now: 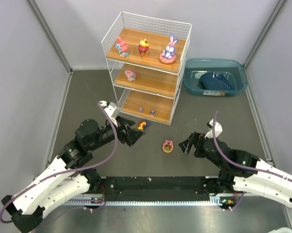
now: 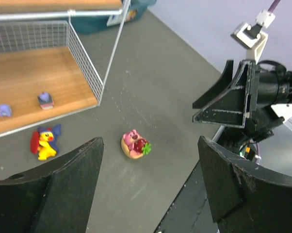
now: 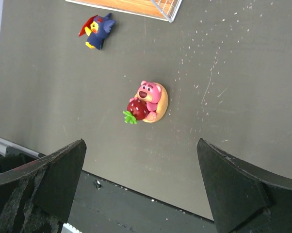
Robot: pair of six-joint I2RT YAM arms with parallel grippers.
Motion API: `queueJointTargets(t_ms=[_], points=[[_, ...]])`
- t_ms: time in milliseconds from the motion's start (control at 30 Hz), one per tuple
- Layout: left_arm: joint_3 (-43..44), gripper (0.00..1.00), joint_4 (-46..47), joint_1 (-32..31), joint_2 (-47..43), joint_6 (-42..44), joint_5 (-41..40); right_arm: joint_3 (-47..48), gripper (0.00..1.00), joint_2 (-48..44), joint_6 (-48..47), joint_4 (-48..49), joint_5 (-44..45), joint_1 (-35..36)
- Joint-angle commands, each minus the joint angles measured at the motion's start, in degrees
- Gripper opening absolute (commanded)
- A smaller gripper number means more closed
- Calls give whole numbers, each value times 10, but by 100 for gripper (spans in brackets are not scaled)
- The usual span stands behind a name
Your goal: Place and organize the plastic toys onto the shelf
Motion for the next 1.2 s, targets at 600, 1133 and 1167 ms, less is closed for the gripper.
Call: queueJointTargets(t_ms=[600,1133,1167], points=[[-67,83,52,2,-4,-57,19,-52,92,123,5,134,-69,-66],[-85,83,150,2,88,-42,-5,4,78,340,-155,280,-241,-200],[-89,83,154,2,91,-46,-6,7,77,352,-156,283,-242,-202]])
